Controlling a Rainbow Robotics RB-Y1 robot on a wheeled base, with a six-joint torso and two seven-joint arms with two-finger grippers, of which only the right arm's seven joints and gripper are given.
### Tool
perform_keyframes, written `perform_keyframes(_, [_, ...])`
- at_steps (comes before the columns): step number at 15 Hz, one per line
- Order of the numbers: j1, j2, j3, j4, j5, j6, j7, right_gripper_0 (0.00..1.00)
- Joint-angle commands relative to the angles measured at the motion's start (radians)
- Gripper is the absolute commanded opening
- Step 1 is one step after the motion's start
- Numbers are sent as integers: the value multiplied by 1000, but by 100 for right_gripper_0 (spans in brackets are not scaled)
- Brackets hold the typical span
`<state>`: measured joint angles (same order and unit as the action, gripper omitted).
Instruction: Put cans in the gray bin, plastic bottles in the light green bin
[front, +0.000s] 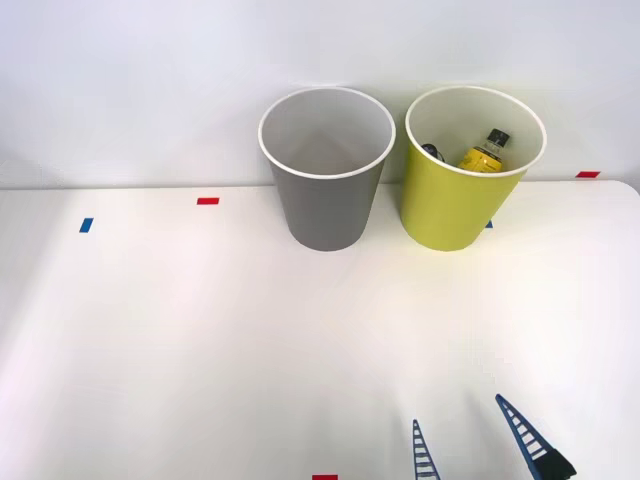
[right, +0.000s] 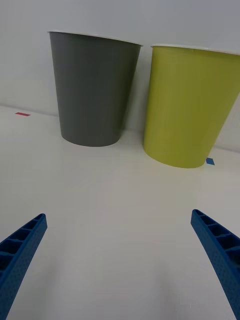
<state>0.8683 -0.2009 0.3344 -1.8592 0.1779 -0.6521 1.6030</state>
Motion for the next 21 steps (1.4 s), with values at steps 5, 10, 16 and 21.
perform_keyframes(5, [0,0,0,0,0,0,0,100])
perform_keyframes(10, [0,0,0,0,0,0,0,100])
perform_keyframes(16, [0,0,0,0,0,0,0,100])
perform_keyframes(21, [0,0,0,0,0,0,0,100])
